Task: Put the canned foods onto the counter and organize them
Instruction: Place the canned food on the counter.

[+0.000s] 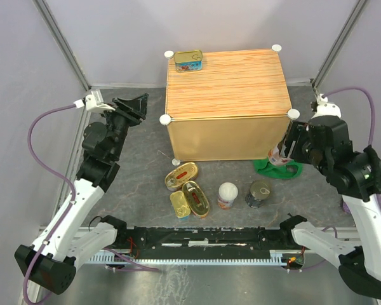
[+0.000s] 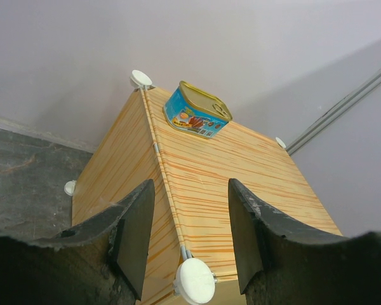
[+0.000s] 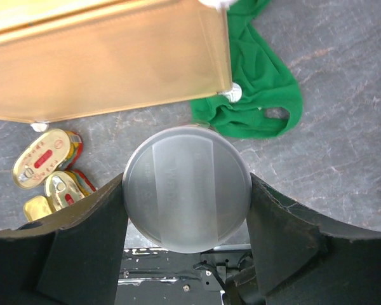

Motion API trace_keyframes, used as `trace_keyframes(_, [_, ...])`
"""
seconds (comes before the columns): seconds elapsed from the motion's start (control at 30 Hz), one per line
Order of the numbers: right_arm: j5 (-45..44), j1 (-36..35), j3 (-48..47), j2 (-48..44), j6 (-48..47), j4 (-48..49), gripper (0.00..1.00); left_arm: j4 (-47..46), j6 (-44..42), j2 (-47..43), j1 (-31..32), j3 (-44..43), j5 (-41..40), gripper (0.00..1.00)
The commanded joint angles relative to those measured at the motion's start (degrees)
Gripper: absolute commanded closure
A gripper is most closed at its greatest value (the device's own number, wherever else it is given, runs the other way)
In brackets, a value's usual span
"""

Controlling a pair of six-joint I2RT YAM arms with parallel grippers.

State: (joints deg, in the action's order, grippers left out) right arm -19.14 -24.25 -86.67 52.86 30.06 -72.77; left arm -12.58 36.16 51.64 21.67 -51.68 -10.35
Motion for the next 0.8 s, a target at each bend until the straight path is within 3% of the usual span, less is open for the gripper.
trace_keyframes(0.0, [0.71,0.08,-10.35,2.26,-2.08,3.38,0.99,-3.28,-0.48,-0.2,0.15,-1.87,0.52,0.44])
trace_keyframes(0.5, [3.03,0.1,-41.26,20.71,-4.81,1.02,0.99,-3.51,-1.4,0.82,0.15,-4.74,1.61,0.43])
trace_keyframes(0.77, [2.69,0.11,-52.22,28.89,-5.82,1.38,0.99,-3.51,-2.17,1.1,0.21,-5.9,1.97,0.43])
